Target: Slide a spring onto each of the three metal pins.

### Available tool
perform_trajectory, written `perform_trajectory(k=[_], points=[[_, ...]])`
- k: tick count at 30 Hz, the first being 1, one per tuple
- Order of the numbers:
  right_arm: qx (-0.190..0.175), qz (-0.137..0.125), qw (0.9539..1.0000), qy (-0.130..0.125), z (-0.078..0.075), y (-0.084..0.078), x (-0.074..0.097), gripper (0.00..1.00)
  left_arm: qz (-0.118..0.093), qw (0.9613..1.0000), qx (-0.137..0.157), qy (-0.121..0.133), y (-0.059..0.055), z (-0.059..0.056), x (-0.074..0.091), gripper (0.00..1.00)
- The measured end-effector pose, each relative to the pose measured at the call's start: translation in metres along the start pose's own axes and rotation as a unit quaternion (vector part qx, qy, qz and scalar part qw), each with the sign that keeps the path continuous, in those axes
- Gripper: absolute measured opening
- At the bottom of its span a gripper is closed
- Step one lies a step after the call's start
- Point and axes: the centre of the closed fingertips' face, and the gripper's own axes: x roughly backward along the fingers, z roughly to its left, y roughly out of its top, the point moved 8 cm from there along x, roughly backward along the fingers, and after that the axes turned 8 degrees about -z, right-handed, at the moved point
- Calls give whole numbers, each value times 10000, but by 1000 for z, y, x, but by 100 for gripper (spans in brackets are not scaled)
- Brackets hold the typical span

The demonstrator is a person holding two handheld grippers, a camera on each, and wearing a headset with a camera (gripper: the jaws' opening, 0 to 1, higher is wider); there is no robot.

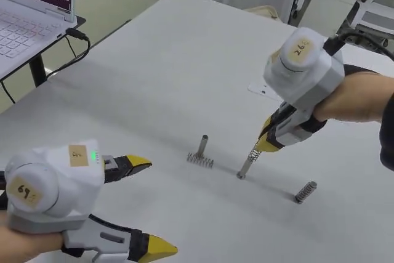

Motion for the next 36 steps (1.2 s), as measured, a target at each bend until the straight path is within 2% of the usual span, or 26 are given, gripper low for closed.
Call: perform_trajectory(k=[12, 36], points=[[-18, 47, 10000, 53, -1, -2, -9, 8, 24, 10000, 0, -16, -1, 1, 0, 76], [-240, 133, 9996, 95, 1, -18, -46, 8, 39, 10000, 26, -8, -2, 1, 0, 74]])
